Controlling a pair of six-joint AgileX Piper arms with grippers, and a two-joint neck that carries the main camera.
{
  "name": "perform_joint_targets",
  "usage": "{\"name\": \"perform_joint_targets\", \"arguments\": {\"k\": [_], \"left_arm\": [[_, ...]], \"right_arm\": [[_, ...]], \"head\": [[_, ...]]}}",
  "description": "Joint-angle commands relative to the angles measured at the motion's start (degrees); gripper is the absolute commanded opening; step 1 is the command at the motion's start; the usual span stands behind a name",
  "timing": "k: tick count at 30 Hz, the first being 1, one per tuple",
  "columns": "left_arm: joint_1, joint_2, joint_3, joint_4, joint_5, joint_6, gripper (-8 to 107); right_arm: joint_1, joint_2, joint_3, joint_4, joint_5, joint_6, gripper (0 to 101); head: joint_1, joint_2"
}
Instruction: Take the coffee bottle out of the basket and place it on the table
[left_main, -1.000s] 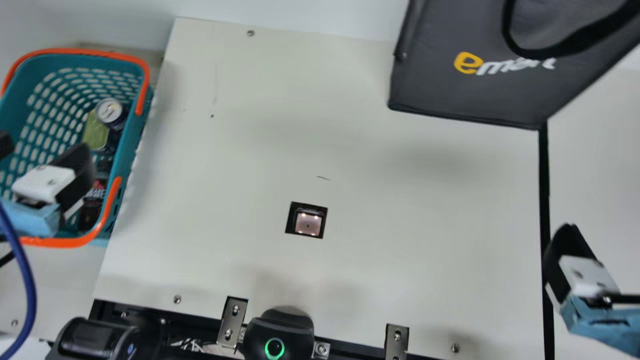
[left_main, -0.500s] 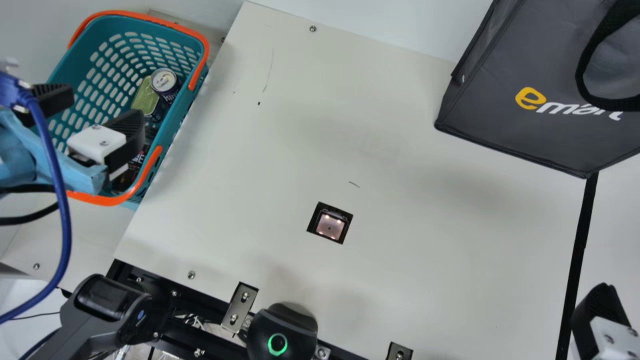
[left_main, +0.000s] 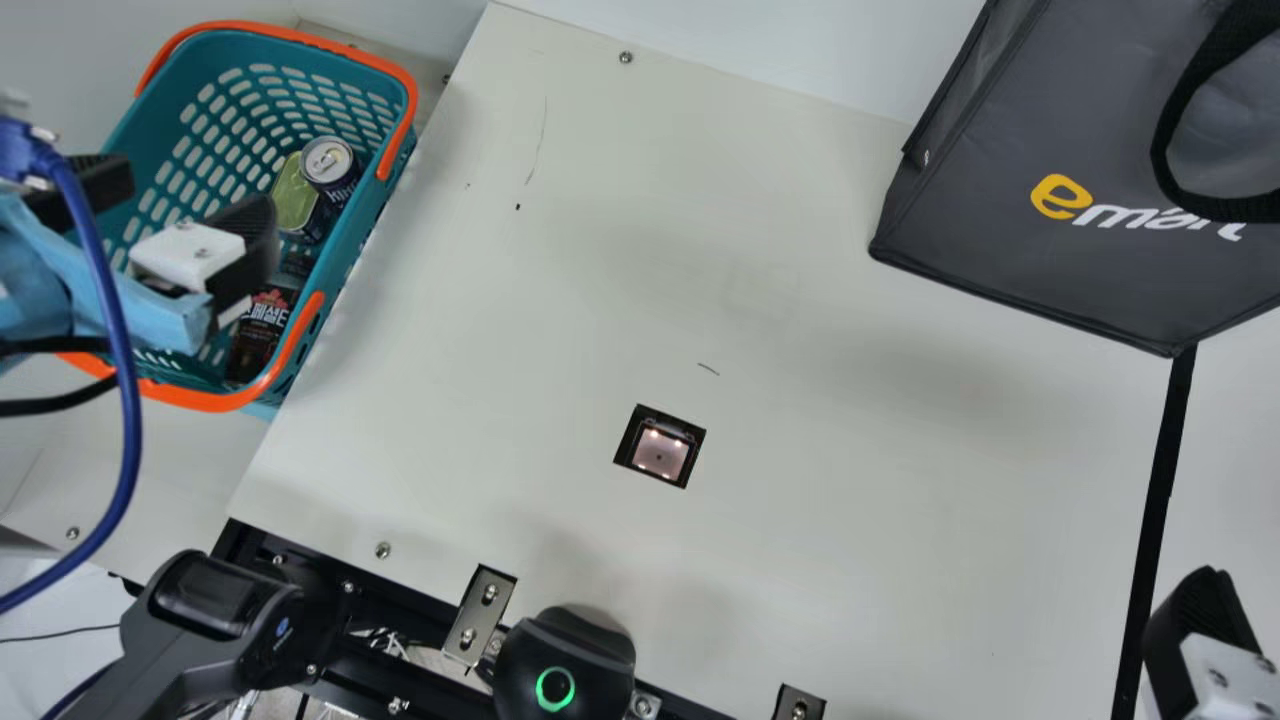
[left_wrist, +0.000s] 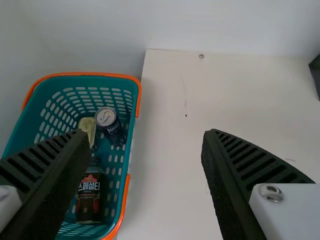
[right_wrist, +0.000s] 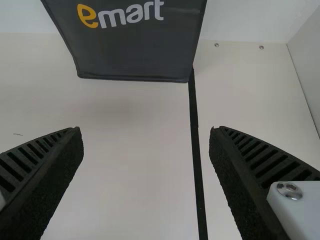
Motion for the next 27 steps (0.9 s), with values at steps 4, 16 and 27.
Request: {"name": "perform_joint_targets", "arguments": {"k": [4, 16, 27], "left_arm": [[3.44, 0.74, 0.21, -0.41, -0.72, -0.10, 90], [15.72, 3.47, 0.22, -4.20, -2.75, 4.64, 90], [27.94, 7.48, -0.36, -9.04, -4.88, 11.99, 90]], "right_arm": [[0.00, 0.00, 0.00, 0.00, 0.00, 0.00, 91], [0.00, 0.00, 0.00, 0.00, 0.00, 0.00, 91], [0.00, 0.00, 0.00, 0.00, 0.00, 0.00, 91]], "head": [[-1.48, 0.14], [-1.48, 0.14], [-1.48, 0.14]]}}
